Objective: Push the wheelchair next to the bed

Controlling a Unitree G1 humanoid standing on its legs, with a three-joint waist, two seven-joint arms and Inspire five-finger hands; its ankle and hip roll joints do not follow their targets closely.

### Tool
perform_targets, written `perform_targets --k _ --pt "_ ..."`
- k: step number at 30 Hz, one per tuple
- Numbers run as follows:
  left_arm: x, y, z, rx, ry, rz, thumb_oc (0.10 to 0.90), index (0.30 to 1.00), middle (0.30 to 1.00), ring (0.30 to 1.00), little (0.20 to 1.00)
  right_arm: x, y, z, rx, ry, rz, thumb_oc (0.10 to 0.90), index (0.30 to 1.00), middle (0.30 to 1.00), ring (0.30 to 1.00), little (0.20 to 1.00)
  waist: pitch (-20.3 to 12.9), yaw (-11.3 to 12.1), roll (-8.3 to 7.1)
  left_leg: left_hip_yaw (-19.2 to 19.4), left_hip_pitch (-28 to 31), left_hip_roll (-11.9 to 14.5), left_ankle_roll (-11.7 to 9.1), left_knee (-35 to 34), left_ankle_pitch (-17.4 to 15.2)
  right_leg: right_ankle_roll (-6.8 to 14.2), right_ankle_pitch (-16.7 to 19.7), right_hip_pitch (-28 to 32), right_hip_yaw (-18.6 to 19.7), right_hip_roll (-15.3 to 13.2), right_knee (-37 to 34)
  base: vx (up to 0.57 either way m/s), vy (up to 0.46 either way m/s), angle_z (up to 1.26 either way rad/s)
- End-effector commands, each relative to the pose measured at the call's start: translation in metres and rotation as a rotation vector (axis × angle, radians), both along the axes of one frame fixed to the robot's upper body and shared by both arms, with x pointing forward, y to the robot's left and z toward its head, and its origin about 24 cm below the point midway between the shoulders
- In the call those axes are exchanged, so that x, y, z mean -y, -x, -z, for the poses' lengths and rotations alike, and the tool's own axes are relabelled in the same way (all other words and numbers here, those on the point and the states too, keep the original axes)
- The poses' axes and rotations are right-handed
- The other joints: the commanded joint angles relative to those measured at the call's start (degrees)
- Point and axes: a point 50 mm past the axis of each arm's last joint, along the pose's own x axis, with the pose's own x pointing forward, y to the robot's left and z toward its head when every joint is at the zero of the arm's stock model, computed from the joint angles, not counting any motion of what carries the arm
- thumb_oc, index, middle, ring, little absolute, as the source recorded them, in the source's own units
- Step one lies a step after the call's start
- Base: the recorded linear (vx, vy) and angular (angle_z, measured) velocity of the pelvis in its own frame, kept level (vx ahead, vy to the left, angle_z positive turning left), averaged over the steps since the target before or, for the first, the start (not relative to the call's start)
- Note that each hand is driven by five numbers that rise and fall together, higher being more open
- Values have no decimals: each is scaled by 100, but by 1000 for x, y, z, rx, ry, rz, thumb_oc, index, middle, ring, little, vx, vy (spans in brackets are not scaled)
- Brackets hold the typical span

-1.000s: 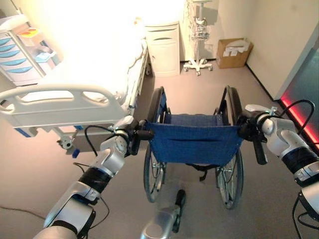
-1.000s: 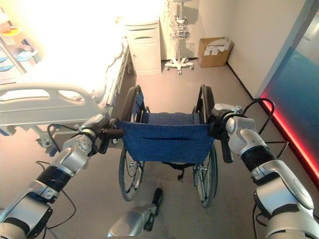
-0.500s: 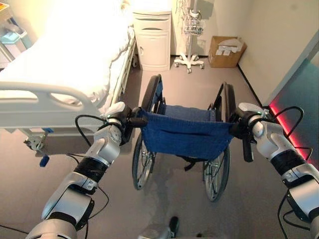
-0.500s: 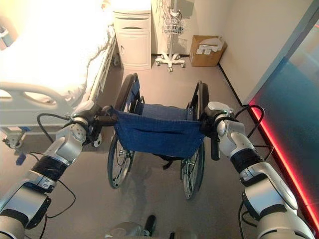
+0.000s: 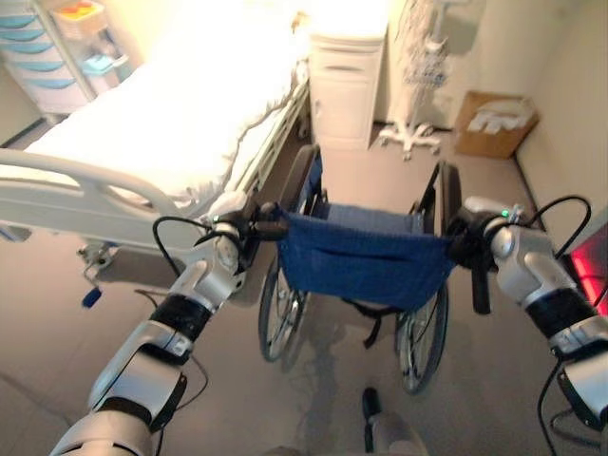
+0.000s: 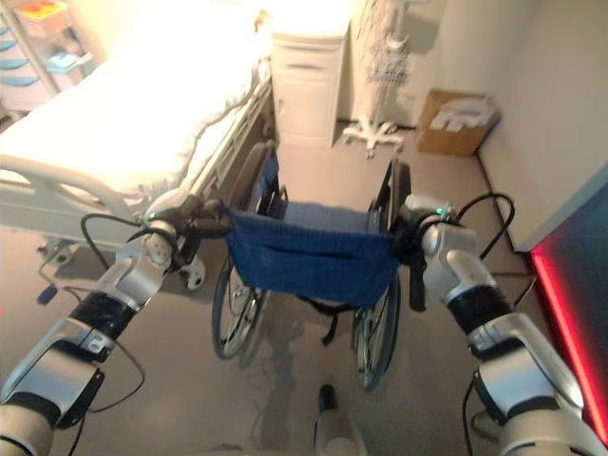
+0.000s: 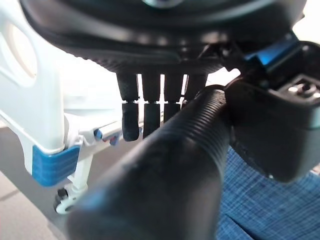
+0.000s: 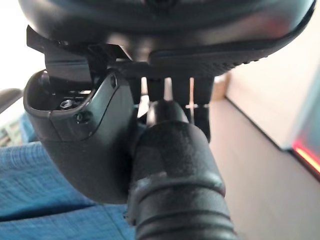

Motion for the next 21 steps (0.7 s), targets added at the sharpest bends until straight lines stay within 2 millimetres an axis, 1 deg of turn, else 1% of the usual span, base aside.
perform_targets --k 1,2,3,4,5,6,7,8,9,10,11,12,13,14,15,16,17,18,19,20,21 --pt "13 32 64 -191 181 52 400 300 300 300 300 -18 -3 -19 39 120 -199 400 300 300 300 300 85 -33 -385 766 375 1010 -443 -103 1647 227 761 135 -8 -191 -360 348 -234 15" --pt "15 30 62 -176 182 44 400 300 300 300 300 -18 -3 -17 41 119 -200 400 300 300 300 300 36 -105 -370 897 436 1138 -527 -70 1883 201 728 152 -158 -202 -383 354 -237 29" --pt "18 27 61 -157 183 37 400 300 300 300 300 -15 -3 -19 44 114 -187 400 300 300 300 300 -7 -218 -375 1180 413 1333 -611 111 2333 106 659 236 -281 -160 -434 218 -148 34" --pt "19 26 61 -155 185 37 400 300 300 300 300 -14 -3 -19 45 114 -185 400 300 300 300 300 -8 -234 -372 1207 401 1363 -621 139 2391 88 648 252 -295 -146 -441 321 -211 43" --pt "23 22 59 -137 194 22 400 300 300 300 300 -13 -3 -18 47 120 -178 400 300 300 300 300 -24 -326 -433 1472 241 1488 -616 465 2666 -47 576 391 -387 -93 -517 311 -195 35" --pt "23 21 60 -132 202 9 400 300 300 300 300 -13 -3 -16 49 119 -174 400 300 300 300 300 -34 -336 -458 1513 188 1439 -586 618 2672 -98 537 460 -430 -74 -554 519 -280 42" --pt "22 19 60 -127 218 -6 400 300 300 300 300 -12 -3 -14 46 106 -155 400 300 300 300 300 -27 -321 -489 1540 -37 1344 -544 805 2757 -192 433 657 -439 3 -590 415 -189 25" --pt "23 18 59 -127 218 -8 400 300 300 300 300 -12 -2 -12 42 96 -143 400 300 300 300 300 0 -290 -504 1547 -220 1301 -517 893 2782 -229 376 776 -434 35 -607 505 -207 34" --pt "23 17 57 -125 215 -4 400 300 300 300 300 -14 -2 -8 41 81 -122 400 300 300 300 300 88 -155 -524 1446 -618 942 -402 935 2608 -243 314 1009 -352 85 -652 416 -149 32" --pt "22 16 56 -119 222 -2 400 300 300 300 300 -15 -3 -5 36 71 -108 400 300 300 300 300 150 -60 -529 1379 -858 653 -323 904 2463 -232 277 1139 -266 124 -688 473 -135 23" --pt "21 17 56 -114 230 5 400 300 300 300 300 -16 -3 1 30 64 -92 400 300 300 300 300 238 58 -493 1416 -1152 380 -286 779 2383 -233 199 1335 -225 218 -738 392 -89 0" --pt "21 17 53 -112 232 14 400 300 300 300 300 -17 -3 3 27 65 -84 400 300 300 300 300 301 147 -443 1491 -1454 196 -293 616 2439 -244 153 1495 -210 295 -772 479 -77 -22" --pt "20 17 51 -106 232 24 400 300 300 300 300 -17 -2 9 19 49 -65 400 300 300 300 300 428 307 -362 1614 -1766 -14 -313 401 2443 -238 33 1760 -163 407 -806 478 -62 -25" --pt "19 18 51 -110 232 28 400 300 300 300 300 -16 0 15 13 40 -55 400 300 300 300 300 472 400 -297 1690 -1937 -73 -332 200 2524 -234 -34 1894 -153 485 -822 621 -37 -43" --pt "17 20 53 -126 237 33 400 300 300 300 300 -15 2 21 3 38 -44 400 300 300 300 300 482 499 -180 1812 -2122 -27 -382 -210 2720 -238 -134 2070 -167 592 -845 465 -11 -55" --pt "16 21 53 -129 237 35 400 300 300 300 300 -14 2 22 1 37 -43 400 300 300 300 300 490 536 -176 1837 -2113 -24 -393 -333 2771 -237 -167 2132 -156 595 -854 635 71 -63" --pt "15 23 55 -135 230 45 400 300 300 300 300 -11 3 23 -13 36 -27 400 300 300 300 300 484 664 -79 1868 -2200 33 -464 -873 3069 -244 -270 2345 -119 671 -901 644 144 -75" --pt "14 25 58 -144 234 42 400 300 300 300 300 -12 2 23 -27 34 -24 400 300 300 300 300 437 788 -17 1726 -2298 12 -495 -1351 3175 -237 -368 2510 -2 711 -932 626 149 -73" --pt "13 26 58 -146 235 39 400 300 300 300 300 -12 2 23 -31 33 -24 400 300 300 300 300 438 808 -36 1711 -2260 -15 -492 -1458 3201 -233 -406 2550 18 684 -928 532 179 -80" --pt "11 28 61 -152 249 29 400 300 300 300 300 -14 2 22 -46 29 -23 400 300 300 300 300 386 898 -12 1555 -2313 -18 -499 -1690 3235 -223 -504 2658 106 674 -925 605 284 -69" --pt "6 31 63 -163 264 13 400 300 300 300 300 -16 1 20 -72 28 -27 400 300 300 300 300 293 952 -7 1491 -2286 34 -491 -1718 3136 -170 -683 2787 169 588 -838 771 437 -69"
